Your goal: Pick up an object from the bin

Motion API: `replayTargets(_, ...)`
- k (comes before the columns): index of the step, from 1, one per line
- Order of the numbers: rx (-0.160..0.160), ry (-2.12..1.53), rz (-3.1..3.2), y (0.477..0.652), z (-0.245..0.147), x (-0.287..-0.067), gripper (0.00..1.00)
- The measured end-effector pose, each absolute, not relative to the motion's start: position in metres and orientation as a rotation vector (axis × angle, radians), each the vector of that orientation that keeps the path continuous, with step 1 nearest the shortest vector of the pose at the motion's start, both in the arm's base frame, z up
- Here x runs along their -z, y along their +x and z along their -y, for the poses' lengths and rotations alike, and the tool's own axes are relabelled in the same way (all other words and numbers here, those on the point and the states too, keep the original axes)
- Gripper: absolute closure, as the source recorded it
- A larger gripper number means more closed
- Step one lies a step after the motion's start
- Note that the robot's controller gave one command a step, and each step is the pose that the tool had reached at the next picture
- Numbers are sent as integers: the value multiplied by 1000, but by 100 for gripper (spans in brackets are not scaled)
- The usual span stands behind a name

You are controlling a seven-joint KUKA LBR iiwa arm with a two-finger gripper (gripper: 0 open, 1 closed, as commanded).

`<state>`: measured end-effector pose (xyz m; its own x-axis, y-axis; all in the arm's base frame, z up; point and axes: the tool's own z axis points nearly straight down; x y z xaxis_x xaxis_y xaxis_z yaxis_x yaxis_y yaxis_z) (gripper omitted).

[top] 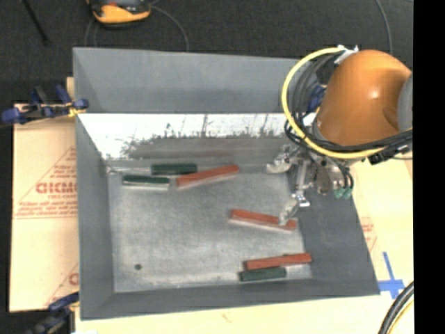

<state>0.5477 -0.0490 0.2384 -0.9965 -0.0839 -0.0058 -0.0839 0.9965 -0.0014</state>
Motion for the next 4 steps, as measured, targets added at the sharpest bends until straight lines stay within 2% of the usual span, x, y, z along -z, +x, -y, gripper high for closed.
replayTargets(1,0,-131,-3135,547,48,-238,0)
replayTargets(2,3,-242,-3122,555,50,-176,0)
replayTargets(3,6,-794,-3041,585,40,-79,100)
replayTargets(4,5,-793,-3042,585,40,-79,100)
